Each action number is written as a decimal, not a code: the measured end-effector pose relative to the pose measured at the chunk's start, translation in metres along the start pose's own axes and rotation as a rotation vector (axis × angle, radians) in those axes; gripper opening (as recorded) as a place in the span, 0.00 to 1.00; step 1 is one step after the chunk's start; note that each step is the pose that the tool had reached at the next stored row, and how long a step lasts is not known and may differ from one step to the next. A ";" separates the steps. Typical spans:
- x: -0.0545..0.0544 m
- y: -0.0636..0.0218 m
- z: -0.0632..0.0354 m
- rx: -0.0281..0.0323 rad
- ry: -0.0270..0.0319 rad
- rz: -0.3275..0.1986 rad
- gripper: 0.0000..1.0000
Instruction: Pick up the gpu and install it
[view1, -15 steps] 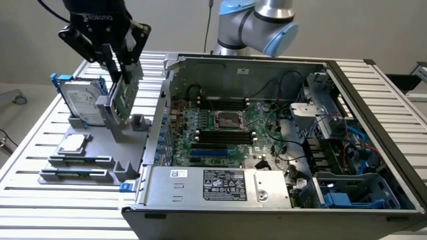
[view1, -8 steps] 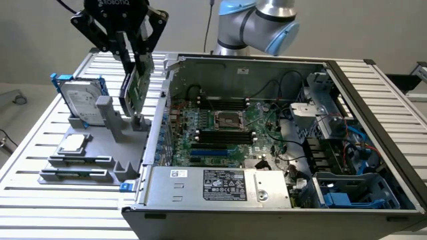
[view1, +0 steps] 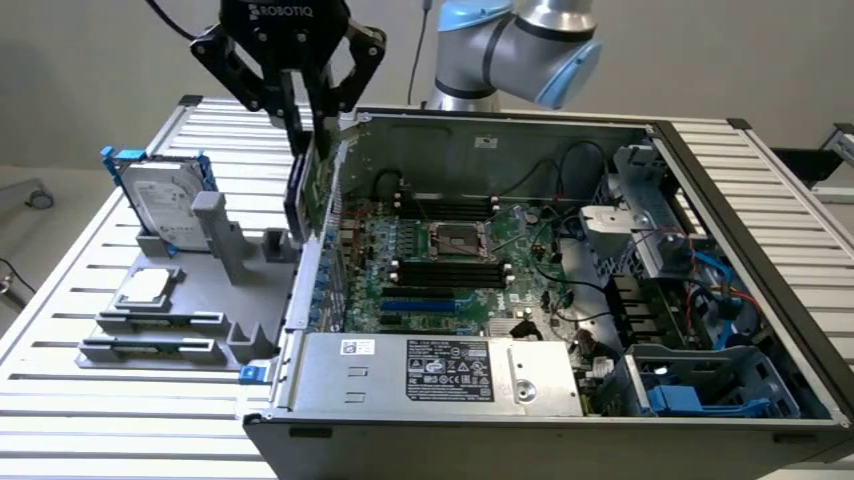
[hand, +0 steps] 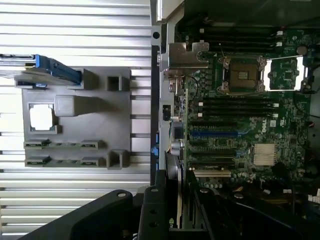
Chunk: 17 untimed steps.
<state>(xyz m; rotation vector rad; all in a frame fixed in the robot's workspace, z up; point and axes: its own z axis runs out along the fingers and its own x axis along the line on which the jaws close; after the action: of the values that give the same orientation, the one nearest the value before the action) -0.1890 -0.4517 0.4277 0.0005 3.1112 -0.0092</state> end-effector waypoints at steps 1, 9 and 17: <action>-0.004 -0.0003 0.0010 0.0000 0.0001 0.000 0.26; -0.041 -0.0006 0.0163 0.0023 0.0000 0.000 0.26; -0.076 0.0004 0.0319 0.0063 0.0000 0.000 0.26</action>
<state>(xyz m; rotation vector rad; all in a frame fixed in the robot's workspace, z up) -0.1118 -0.4515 0.3981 0.0004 3.1112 -0.0190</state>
